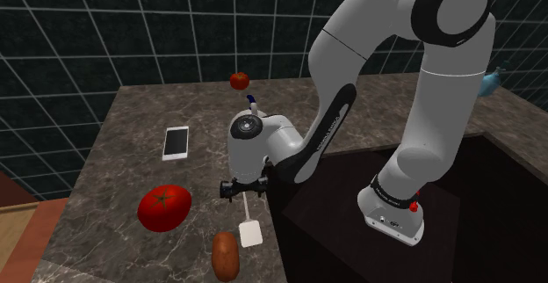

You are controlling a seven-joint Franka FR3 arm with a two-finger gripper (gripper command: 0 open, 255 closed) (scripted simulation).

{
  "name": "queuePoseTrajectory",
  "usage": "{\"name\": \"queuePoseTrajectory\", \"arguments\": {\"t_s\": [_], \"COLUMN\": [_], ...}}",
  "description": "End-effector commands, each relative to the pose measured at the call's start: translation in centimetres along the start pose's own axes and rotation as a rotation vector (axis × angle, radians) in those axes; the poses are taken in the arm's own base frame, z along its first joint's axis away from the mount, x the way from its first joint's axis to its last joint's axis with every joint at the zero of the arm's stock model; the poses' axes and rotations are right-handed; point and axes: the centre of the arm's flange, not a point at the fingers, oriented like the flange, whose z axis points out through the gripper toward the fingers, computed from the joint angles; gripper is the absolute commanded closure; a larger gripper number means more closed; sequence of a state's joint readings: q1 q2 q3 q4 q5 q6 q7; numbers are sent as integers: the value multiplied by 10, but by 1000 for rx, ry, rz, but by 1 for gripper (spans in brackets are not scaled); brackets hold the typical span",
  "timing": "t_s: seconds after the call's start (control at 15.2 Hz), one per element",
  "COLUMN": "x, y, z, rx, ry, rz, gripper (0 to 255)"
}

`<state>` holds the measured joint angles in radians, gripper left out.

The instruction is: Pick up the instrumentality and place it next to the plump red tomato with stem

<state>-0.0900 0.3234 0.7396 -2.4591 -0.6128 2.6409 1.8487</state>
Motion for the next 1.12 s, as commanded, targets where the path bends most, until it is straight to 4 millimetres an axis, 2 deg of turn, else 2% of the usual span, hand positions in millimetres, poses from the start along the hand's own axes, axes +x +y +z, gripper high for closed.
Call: {"name": "queuePoseTrajectory", "arguments": {"t_s": [0.0, 0.07, 0.66, 1.06], "x": [0, 0, 0, 2], "y": [0, 0, 0, 0], "z": [0, 0, 0, -32], "rx": [0, 0, 0, 0], "ry": [0, 0, 0, 0], "rz": [0, 0, 0, 0], "gripper": [0, 255, 255, 255]}}
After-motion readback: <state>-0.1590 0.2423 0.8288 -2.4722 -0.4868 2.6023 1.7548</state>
